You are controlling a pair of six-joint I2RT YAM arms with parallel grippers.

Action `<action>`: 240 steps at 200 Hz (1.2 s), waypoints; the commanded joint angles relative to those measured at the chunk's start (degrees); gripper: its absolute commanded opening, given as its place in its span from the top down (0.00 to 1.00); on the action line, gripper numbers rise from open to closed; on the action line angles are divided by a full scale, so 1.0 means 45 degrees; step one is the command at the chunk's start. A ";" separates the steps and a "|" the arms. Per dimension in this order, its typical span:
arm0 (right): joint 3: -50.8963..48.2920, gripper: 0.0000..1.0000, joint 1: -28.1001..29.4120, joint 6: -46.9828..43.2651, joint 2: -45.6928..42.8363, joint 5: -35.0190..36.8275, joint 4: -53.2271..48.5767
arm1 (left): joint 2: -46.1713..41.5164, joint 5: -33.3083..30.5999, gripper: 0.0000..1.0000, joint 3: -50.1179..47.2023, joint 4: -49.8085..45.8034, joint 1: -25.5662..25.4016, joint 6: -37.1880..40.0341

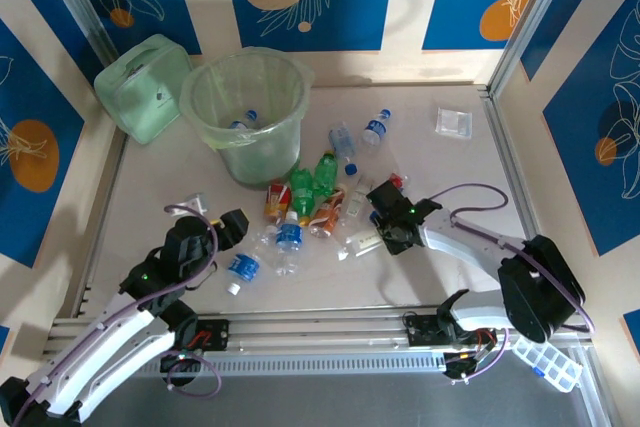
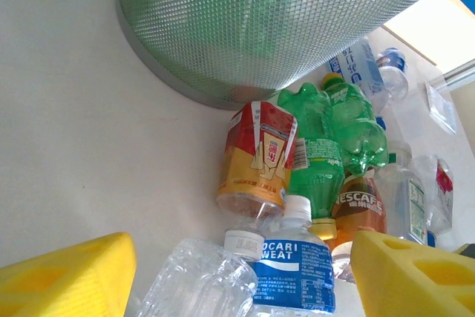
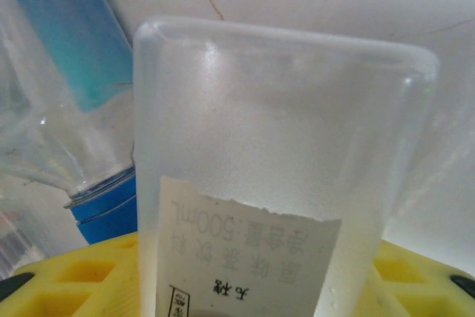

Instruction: Put the plastic bottles in the bin

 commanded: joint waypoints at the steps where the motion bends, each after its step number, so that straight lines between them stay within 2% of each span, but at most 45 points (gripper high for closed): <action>1: -0.0138 0.53 -0.0058 -0.0214 -0.0728 0.0157 -0.0408 | 0.0047 0.0546 0.25 -0.0261 0.0969 -0.0066 0.0454; 21: -0.0258 0.55 -0.0058 -0.0611 -0.1303 0.0330 -0.0420 | 0.0172 0.1244 0.25 -0.0287 0.1516 -0.0071 0.0699; 51: -0.0634 0.59 0.0236 -0.1833 -0.2362 0.0634 0.0125 | 0.0612 0.3041 0.25 -0.0474 0.3034 -0.0117 0.1589; 95: -0.0439 0.60 0.0620 -0.5677 -0.3928 0.0569 0.1879 | 0.1499 0.4353 0.23 -0.0378 0.4616 -0.1070 0.2989; 119: -0.0206 0.60 0.0586 -0.8147 -0.4057 -0.0490 0.3464 | 0.1771 0.3941 0.23 0.0060 0.4455 -0.1825 0.4042; 156: 0.1224 0.64 0.0606 -1.0281 -0.3000 -0.1797 0.3752 | 0.3035 0.3098 0.21 0.1355 0.3683 -0.2866 0.4711; 191: 0.1720 0.64 0.0625 -1.1124 -0.2232 -0.3177 0.4579 | 0.5681 0.2969 0.14 0.3104 0.3224 -0.3706 0.5033; 217: 0.1818 0.65 0.0645 -1.1310 -0.2087 -0.3561 0.4809 | 0.7364 0.0950 0.11 0.4630 0.3147 -0.5499 0.6218; 240: 0.1565 0.65 0.0578 -1.1567 -0.2656 -0.3387 0.4994 | 0.8831 0.1431 0.10 0.5734 0.3400 -0.5679 0.6564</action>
